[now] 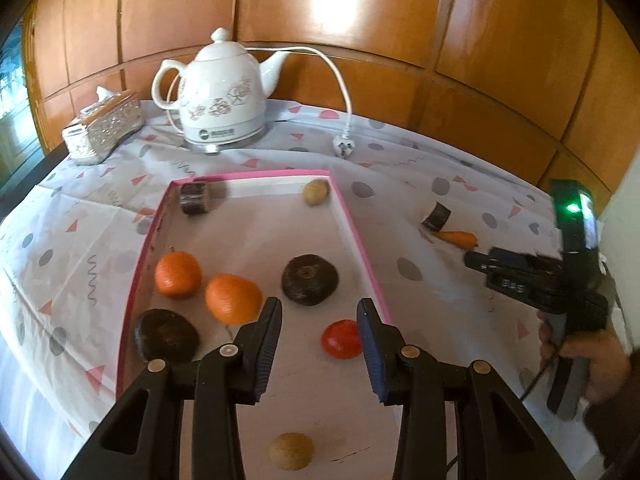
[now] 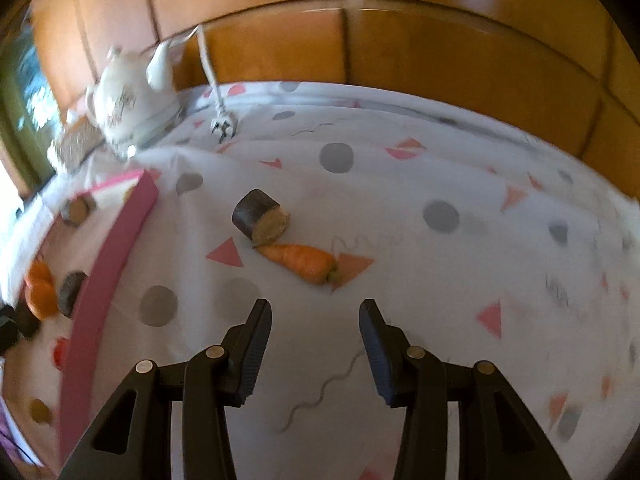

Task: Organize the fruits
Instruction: 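Move the right tool to the orange carrot and grasp it, then grasp the dark cylindrical chunk with the left tool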

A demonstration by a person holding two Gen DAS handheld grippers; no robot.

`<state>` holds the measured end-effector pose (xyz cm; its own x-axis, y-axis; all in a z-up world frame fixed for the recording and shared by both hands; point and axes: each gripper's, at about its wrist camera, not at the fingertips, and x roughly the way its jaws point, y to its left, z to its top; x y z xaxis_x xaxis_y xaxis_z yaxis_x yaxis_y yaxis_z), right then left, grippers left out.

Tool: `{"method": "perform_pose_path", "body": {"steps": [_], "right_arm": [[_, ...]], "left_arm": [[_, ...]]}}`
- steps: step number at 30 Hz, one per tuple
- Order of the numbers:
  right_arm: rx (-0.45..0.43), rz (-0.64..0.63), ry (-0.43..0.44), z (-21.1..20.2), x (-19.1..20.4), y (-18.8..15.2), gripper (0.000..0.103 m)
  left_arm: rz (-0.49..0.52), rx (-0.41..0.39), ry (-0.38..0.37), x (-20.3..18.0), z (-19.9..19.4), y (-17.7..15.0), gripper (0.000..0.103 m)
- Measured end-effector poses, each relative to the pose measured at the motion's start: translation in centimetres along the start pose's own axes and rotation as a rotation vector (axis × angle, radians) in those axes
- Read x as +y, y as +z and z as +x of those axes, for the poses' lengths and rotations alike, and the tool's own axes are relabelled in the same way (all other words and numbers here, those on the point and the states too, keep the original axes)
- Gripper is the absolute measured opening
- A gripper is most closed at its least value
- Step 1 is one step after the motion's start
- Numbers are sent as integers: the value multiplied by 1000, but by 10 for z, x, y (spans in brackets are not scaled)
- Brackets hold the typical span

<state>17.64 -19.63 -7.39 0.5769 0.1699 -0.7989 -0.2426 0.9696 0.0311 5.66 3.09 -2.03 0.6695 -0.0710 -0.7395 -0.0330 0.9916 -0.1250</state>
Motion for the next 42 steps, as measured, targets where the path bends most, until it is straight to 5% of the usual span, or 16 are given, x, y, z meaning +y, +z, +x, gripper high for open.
{"method": "perform_pose_path", "body": {"steps": [12,15,18,42], "right_arm": [[51,-238,48,29,5,29,51],[64,-237,90,31,6,29,32],[67,-263,76,25,10,25,25],[68,-18,-13,-2,-20,-12,24]], "left_arm": [[21,37,-33,-21,19,12,41],[25,40,-39,-27,23,17,41],[30,50,-48,-34,30,23,41],[105,130,-116,-95,92,47,41]]}}
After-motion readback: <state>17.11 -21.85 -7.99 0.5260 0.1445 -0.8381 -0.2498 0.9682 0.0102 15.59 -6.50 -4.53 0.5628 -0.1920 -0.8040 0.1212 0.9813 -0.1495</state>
